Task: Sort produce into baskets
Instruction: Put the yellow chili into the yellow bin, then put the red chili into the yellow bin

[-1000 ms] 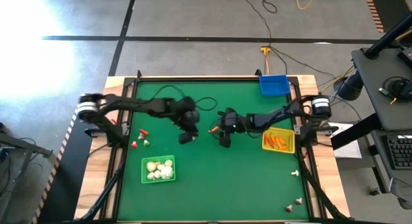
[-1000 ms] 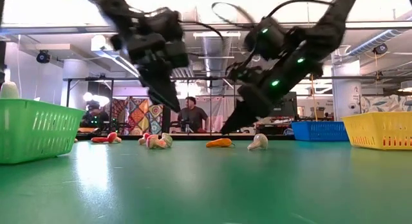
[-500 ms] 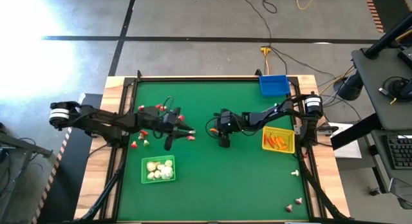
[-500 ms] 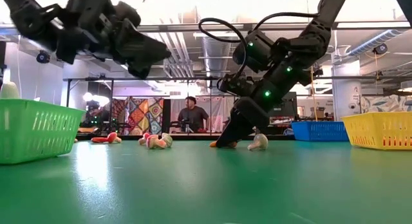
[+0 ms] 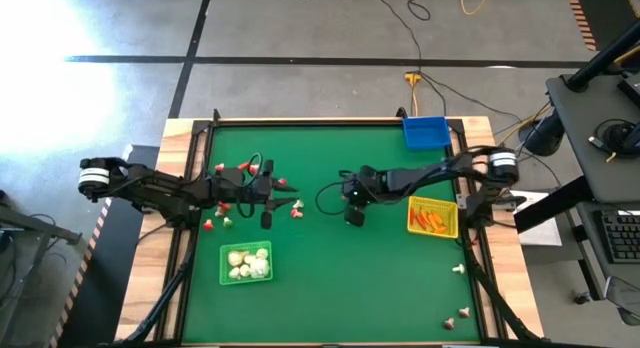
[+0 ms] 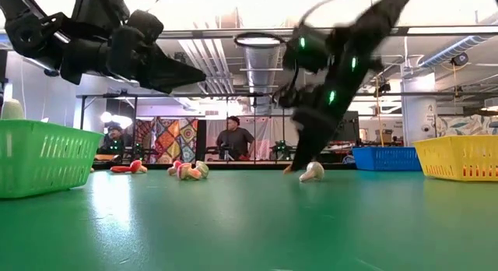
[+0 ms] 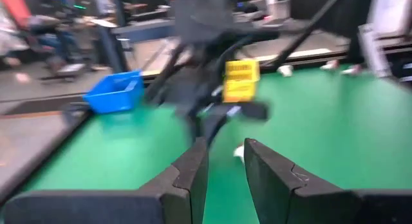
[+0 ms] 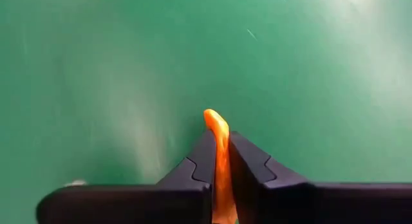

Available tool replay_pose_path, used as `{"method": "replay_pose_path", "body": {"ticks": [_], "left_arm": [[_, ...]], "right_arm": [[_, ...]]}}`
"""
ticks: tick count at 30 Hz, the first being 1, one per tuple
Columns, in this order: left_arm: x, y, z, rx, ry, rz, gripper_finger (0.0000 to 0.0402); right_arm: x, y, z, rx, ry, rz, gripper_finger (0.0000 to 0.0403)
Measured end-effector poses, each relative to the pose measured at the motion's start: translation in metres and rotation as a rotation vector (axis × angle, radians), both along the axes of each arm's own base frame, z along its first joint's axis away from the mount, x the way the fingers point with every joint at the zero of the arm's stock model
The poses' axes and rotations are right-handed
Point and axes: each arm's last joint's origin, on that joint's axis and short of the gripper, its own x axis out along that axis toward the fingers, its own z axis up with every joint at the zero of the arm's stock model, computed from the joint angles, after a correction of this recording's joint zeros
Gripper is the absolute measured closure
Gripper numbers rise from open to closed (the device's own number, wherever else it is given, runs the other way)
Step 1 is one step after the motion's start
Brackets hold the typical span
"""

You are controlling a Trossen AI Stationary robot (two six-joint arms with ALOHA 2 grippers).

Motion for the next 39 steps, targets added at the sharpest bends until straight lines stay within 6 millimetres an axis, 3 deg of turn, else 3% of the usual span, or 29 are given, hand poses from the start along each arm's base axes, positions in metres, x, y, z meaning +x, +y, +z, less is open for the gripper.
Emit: {"method": "replay_pose_path", "body": {"ticks": [2, 5, 7, 11, 14, 18, 22, 27, 33, 39], "left_arm": [[0.000, 0.002, 0.001, 0.031, -0.009, 0.054, 0.0318], [0.000, 0.004, 0.002, 0.072, -0.019, 0.126, 0.0318], [0.000, 0.005, 0.004, 0.078, -0.031, 0.155, 0.0318], [0.000, 0.006, 0.006, 0.064, -0.055, 0.167, 0.0318], [0.002, 0.006, 0.003, 0.062, -0.045, 0.166, 0.0318], [0.004, 0.006, -0.004, 0.060, -0.014, 0.165, 0.0318], [0.007, 0.007, -0.012, 0.052, 0.024, 0.165, 0.0318], [0.011, 0.007, -0.028, 0.022, 0.084, 0.167, 0.0318], [0.016, 0.008, -0.027, 0.023, 0.017, 0.168, 0.0318], [0.015, 0.008, -0.022, 0.009, -0.016, 0.171, 0.0318]], "right_arm": [[-0.006, 0.013, 0.030, 0.020, 0.067, -0.063, 0.0377], [-0.030, 0.033, 0.073, 0.078, 0.227, -0.230, 0.0374], [-0.050, 0.047, 0.094, 0.077, 0.322, -0.399, 0.0375], [-0.093, 0.073, 0.123, 0.078, 0.336, -0.783, 0.0375], [-0.117, 0.090, 0.118, 0.081, 0.329, -0.976, 0.0375], [-0.137, 0.099, 0.089, 0.053, 0.321, -1.084, 0.0374], [-0.143, 0.095, 0.053, 0.091, 0.282, -1.133, 0.0374], [-0.144, 0.090, 0.023, 0.230, 0.325, -1.101, 0.0374], [-0.152, 0.081, 0.014, 0.198, 0.380, -1.119, 0.0368], [-0.152, 0.081, 0.015, 0.177, 0.372, -1.103, 0.0308]]}}
